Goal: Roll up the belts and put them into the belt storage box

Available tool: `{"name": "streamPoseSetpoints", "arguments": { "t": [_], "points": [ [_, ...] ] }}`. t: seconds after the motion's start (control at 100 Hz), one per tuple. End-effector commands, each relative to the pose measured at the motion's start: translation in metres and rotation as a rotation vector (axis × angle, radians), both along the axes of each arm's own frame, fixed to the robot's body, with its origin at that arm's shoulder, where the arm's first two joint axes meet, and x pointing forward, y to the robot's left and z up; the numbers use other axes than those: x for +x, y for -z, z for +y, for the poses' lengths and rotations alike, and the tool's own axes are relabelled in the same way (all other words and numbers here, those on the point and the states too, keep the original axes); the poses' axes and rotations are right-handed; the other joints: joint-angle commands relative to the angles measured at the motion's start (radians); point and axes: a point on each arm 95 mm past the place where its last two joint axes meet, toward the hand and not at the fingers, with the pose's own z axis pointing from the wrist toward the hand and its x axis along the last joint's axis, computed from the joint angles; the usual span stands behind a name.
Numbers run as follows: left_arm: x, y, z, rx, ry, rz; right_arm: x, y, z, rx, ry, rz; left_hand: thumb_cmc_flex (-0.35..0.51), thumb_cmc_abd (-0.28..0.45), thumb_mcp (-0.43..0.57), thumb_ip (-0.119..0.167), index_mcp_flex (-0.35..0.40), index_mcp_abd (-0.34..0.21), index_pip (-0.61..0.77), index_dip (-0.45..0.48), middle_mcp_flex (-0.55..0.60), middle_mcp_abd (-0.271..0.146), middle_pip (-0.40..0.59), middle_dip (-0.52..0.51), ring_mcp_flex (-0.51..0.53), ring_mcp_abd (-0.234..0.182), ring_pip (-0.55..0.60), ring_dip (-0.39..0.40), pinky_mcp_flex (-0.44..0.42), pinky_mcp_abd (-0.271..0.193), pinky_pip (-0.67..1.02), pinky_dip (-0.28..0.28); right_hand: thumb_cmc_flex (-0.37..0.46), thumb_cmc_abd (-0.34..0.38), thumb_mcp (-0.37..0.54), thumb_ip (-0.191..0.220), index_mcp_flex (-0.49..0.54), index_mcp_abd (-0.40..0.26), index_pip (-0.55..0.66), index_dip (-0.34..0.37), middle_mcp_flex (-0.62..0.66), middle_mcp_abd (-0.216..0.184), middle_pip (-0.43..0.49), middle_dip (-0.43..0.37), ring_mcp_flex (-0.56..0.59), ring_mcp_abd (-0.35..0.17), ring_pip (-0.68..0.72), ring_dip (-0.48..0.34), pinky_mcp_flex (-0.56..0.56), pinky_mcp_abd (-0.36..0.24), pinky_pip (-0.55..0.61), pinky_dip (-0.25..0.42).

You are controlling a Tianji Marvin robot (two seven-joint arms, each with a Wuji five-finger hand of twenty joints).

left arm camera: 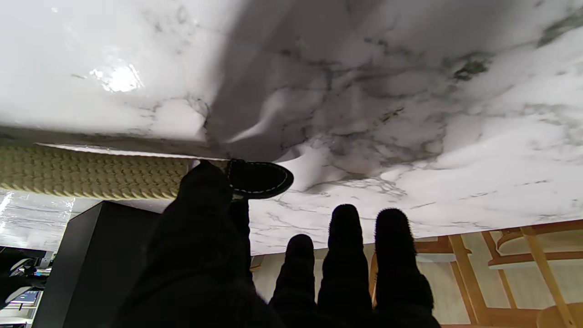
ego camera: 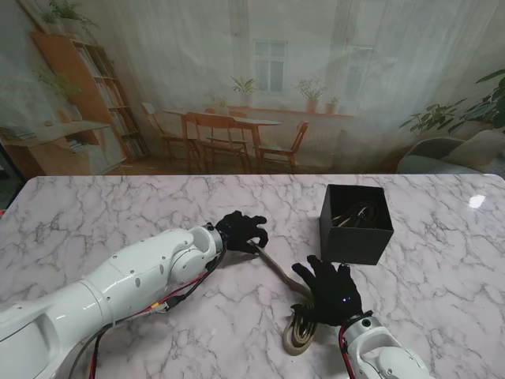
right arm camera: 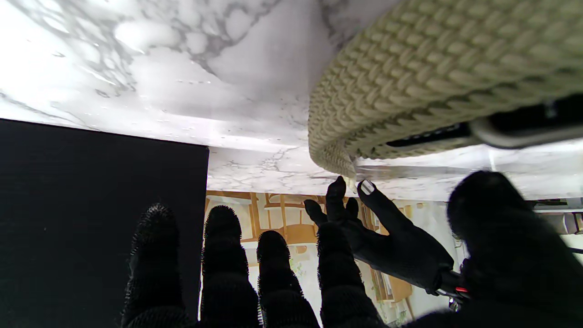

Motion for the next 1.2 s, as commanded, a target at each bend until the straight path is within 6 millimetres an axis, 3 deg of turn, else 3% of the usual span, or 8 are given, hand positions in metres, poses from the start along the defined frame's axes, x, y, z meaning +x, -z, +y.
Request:
{"name": "streamPoseSetpoints", "arguments": {
  "t": [0.0, 0.4, 0.59, 0.75, 0.87, 0.94, 1.03, 1.19],
  "points": [
    [0.000, 0.001, -0.003, 0.008, 0.004, 0.003, -0.002, 0.002, 0.000, 0.000, 0.005, 0.003, 0.063, -0.017, 0.018, 0.017, 0.056, -0.012, 0.100, 0.019, 0.029, 0.008, 0.014, 0.018, 0.015, 0.004, 0.027, 0.017, 0.003, -0.003, 0.044, 0.033, -0.026, 0.022, -0.017, -0.003, 0.001, -0.021, 0.013, 0.019, -0.035, 0.020, -0.005, 0.001, -0.023, -0.015, -0.011, 0.009, -0.020, -0.009, -0.018, 0.019],
    [-0.020, -0.002, 0.026, 0.116, 0.034, 0.004, -0.001, -0.002, -0.011, -0.016, 0.016, -0.053, 0.091, -0.071, 0.042, 0.022, 0.148, 0.088, 0.152, -0.012, 0.114, 0.023, 0.019, 0.032, 0.025, 0.019, 0.016, 0.009, 0.006, 0.016, 0.050, 0.028, 0.053, 0.035, -0.012, 0.005, 0.008, -0.039, 0.034, 0.025, -0.031, 0.024, 0.069, 0.032, -0.012, -0.022, -0.001, 0.010, 0.004, -0.041, -0.003, 0.028],
    [-0.034, -0.004, 0.040, 0.146, 0.034, 0.006, 0.001, -0.005, -0.020, -0.050, 0.030, -0.117, 0.088, -0.087, 0.051, 0.021, 0.173, 0.118, 0.139, -0.004, 0.145, 0.024, 0.011, 0.034, 0.038, 0.022, 0.008, 0.004, 0.004, 0.026, 0.041, 0.022, 0.233, 0.034, 0.295, -0.020, 0.024, -0.014, 0.112, 0.010, -0.008, 0.023, 0.130, 0.053, 0.035, -0.034, 0.034, 0.007, 0.047, -0.062, 0.021, 0.028],
    [-0.043, -0.005, 0.042, 0.153, 0.058, 0.003, -0.001, -0.010, -0.033, -0.129, 0.031, -0.147, 0.083, -0.090, 0.055, 0.020, 0.180, 0.118, 0.129, 0.003, 0.156, 0.020, 0.005, 0.035, 0.042, 0.021, 0.004, 0.002, 0.004, 0.026, 0.040, 0.021, 0.292, -0.051, 0.414, -0.035, 0.017, -0.039, 0.154, -0.026, 0.019, 0.025, 0.127, 0.053, 0.068, -0.036, 0.039, 0.002, 0.069, -0.064, 0.031, 0.019],
    [-0.046, -0.006, 0.040, 0.145, 0.065, -0.003, -0.003, -0.010, -0.042, -0.175, 0.033, -0.119, 0.080, -0.090, 0.058, 0.019, 0.180, 0.117, 0.123, 0.009, 0.160, 0.020, 0.001, 0.035, 0.042, 0.022, 0.002, 0.002, 0.004, 0.026, 0.040, 0.021, 0.179, -0.203, 0.434, -0.037, -0.055, -0.114, 0.134, -0.074, 0.017, 0.026, 0.098, 0.042, 0.060, -0.027, 0.020, -0.003, 0.060, -0.055, 0.017, 0.005],
    [-0.046, -0.007, 0.039, 0.140, 0.066, -0.003, -0.004, -0.009, -0.044, -0.176, 0.008, -0.100, 0.080, -0.089, 0.061, 0.020, 0.176, 0.116, 0.121, 0.014, 0.160, 0.020, -0.002, 0.035, 0.042, 0.022, 0.001, 0.002, 0.004, 0.028, 0.040, 0.021, 0.161, -0.276, 0.444, -0.040, -0.104, -0.246, 0.069, -0.129, 0.017, 0.015, 0.081, 0.035, 0.067, -0.026, 0.008, -0.003, 0.062, -0.047, 0.007, 0.000],
    [-0.046, -0.008, 0.037, 0.134, 0.067, -0.003, -0.004, -0.008, -0.046, -0.194, -0.069, -0.121, 0.079, -0.089, 0.063, 0.020, 0.175, 0.116, 0.119, 0.020, 0.160, 0.021, -0.004, 0.035, 0.042, 0.022, 0.000, 0.002, 0.004, 0.029, 0.040, 0.021, 0.224, -0.283, 0.503, -0.041, -0.094, -0.398, -0.014, -0.185, 0.025, -0.012, 0.077, 0.036, 0.090, -0.039, 0.003, -0.004, 0.092, -0.038, 0.008, -0.006],
    [-0.046, -0.009, 0.036, 0.129, 0.072, -0.003, 0.000, -0.007, -0.045, -0.201, -0.174, -0.128, 0.077, -0.090, 0.065, 0.019, 0.176, 0.116, 0.115, 0.024, 0.164, 0.020, -0.004, 0.036, 0.043, 0.022, 0.000, 0.002, 0.004, 0.029, 0.039, 0.021, 0.275, -0.274, 0.560, -0.045, -0.083, -0.497, -0.046, -0.189, 0.001, -0.038, 0.073, 0.036, 0.082, -0.050, -0.012, -0.015, 0.087, -0.027, -0.011, -0.026]
  ]
}}
